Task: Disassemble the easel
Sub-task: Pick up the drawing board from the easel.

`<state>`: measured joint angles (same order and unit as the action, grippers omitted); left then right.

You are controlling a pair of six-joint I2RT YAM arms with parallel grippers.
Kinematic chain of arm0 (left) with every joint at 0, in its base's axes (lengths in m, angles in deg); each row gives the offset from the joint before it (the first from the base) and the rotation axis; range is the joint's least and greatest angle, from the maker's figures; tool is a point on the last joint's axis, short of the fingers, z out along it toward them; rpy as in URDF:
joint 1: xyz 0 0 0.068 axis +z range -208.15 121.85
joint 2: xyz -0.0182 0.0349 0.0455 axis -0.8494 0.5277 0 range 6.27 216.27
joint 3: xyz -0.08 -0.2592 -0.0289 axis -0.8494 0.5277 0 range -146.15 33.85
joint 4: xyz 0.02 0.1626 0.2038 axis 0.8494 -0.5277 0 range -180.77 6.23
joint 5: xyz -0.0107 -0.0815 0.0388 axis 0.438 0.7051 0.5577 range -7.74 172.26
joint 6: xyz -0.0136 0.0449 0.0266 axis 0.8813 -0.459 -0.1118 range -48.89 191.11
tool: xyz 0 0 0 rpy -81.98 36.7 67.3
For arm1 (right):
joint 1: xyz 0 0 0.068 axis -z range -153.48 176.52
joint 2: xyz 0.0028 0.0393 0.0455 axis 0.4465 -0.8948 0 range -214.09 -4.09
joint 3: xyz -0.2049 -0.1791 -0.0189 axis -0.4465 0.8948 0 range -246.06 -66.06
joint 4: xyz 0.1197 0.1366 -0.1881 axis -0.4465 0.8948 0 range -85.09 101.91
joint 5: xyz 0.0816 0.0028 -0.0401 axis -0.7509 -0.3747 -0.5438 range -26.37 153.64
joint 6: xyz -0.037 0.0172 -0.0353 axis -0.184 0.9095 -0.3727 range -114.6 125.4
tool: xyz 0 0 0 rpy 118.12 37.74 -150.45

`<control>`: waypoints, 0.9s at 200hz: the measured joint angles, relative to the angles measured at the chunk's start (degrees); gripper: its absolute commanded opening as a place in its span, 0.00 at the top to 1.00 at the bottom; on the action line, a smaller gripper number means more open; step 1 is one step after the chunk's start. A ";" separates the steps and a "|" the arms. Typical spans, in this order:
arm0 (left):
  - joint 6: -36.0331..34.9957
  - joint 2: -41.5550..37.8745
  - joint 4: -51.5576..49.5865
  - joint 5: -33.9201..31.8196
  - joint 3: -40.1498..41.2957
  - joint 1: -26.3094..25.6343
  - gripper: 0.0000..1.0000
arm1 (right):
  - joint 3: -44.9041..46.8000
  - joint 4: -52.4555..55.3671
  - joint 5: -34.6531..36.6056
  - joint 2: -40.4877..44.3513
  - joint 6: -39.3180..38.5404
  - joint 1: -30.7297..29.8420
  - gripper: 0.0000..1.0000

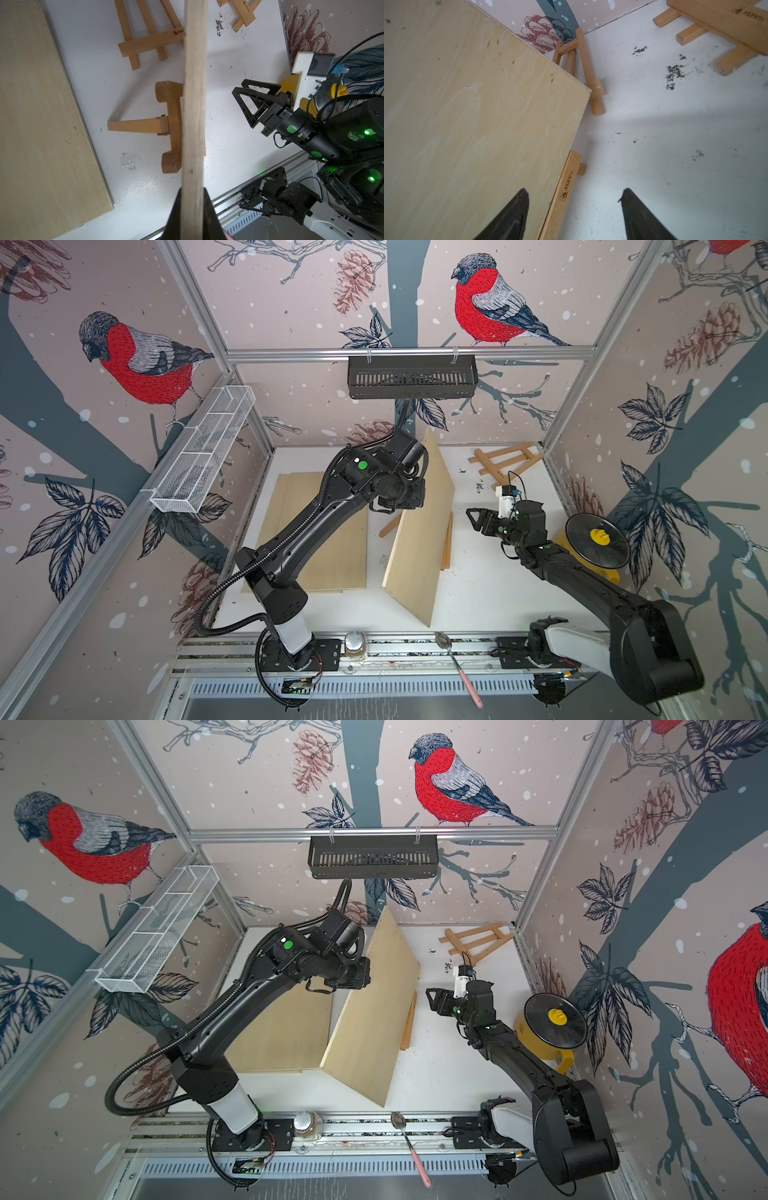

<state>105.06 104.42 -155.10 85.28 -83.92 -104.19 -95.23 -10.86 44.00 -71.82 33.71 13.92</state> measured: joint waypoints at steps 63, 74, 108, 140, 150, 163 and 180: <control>-6.14 -10.56 -4.61 -3.54 -2.34 1.36 1.00 | -0.59 0.15 -0.02 -0.09 -0.02 0.00 0.28; -6.36 -12.94 -3.91 -2.75 -1.90 1.57 1.00 | -0.72 0.28 -0.02 -0.09 -0.02 0.00 0.28; -6.86 -18.53 -3.28 -0.57 -1.09 2.99 1.00 | -1.53 0.31 -0.07 -0.44 -0.15 -0.11 0.28; -6.60 -23.45 -6.25 -6.49 -2.58 4.39 1.00 | -1.88 0.33 -0.20 -0.68 -0.15 -0.39 0.29; -6.56 -25.03 -6.99 -7.74 -2.69 4.63 1.00 | -2.01 0.35 -0.28 -0.83 -0.15 -0.59 0.28; -6.47 -27.06 -7.41 -8.28 -2.78 4.63 1.00 | -2.36 0.46 -0.28 -1.20 -0.15 -0.87 0.28; -6.43 -29.00 -7.69 -8.83 -2.95 4.61 1.00 | -3.04 0.57 -0.37 -1.60 -0.15 -1.53 0.28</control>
<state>98.64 75.42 -162.79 76.45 -86.87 -99.58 -98.27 -10.29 43.62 -73.41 33.56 12.39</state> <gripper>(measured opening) 0.115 0.716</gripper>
